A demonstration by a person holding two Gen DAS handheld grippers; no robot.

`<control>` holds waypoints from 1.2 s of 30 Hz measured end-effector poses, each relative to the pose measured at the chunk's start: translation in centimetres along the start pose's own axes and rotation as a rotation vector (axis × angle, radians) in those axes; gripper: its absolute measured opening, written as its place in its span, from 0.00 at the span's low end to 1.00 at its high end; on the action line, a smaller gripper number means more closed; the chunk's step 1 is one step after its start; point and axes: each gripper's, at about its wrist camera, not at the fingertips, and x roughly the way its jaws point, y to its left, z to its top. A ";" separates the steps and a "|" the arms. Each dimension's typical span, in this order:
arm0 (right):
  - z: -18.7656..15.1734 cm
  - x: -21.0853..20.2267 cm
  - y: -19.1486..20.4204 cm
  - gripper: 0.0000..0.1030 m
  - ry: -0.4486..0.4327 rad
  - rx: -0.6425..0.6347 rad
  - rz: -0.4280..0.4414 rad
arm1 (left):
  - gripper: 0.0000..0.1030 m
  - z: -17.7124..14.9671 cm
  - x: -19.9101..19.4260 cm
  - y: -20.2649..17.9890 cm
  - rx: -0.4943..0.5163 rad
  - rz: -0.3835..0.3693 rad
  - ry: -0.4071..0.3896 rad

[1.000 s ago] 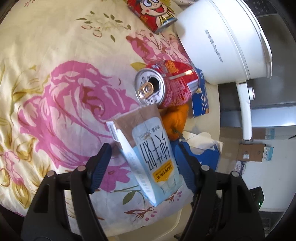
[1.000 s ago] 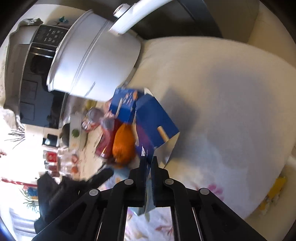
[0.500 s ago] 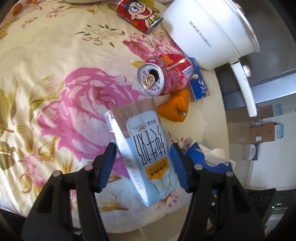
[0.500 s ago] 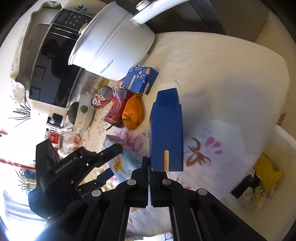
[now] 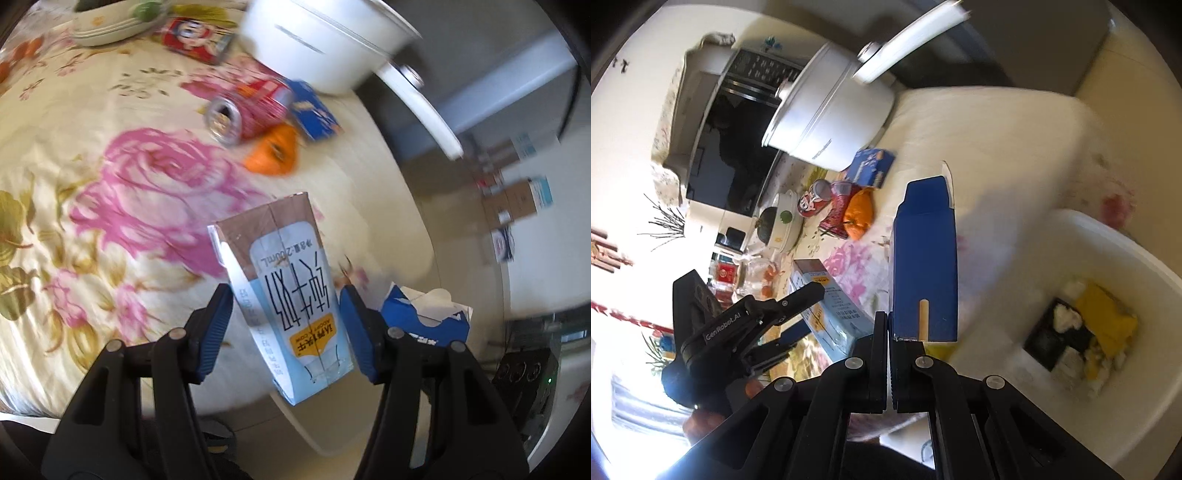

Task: Collect trash
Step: 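Carry the milk carton and blue box over the white bin and open both tools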

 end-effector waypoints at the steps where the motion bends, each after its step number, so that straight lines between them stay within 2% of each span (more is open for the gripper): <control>1: -0.5 -0.9 -0.7 0.01 -0.009 0.012 -0.006 | 0.59 -0.4 0.1 -0.6 0.022 -0.007 0.009; 8: -2.5 -2.3 -5.8 0.02 -0.007 0.135 -0.050 | 0.59 -3.9 2.4 -5.6 0.164 -0.039 0.073; 16: -3.4 -1.0 -10.4 0.06 0.030 0.254 -0.144 | 0.59 -6.2 6.1 -9.7 0.322 0.024 0.144; 17: -3.5 -0.7 -11.4 0.11 0.039 0.295 -0.164 | 0.59 -6.3 6.3 -10.0 0.335 0.032 0.148; 18: -3.7 -0.7 -12.1 0.22 0.048 0.323 -0.177 | 0.59 -6.5 6.7 -10.4 0.356 0.039 0.154; 19: -3.7 -0.7 -12.7 0.25 0.053 0.346 -0.199 | 0.59 -6.7 6.9 -10.7 0.372 0.044 0.158; 30: -4.0 -2.8 -14.0 0.32 -0.009 0.373 -0.240 | 0.60 -7.8 10.3 -14.3 0.536 0.115 0.202; 36: -3.9 -3.8 -14.3 0.34 -0.062 0.387 -0.265 | 0.63 -8.6 12.9 -15.9 0.607 0.086 0.304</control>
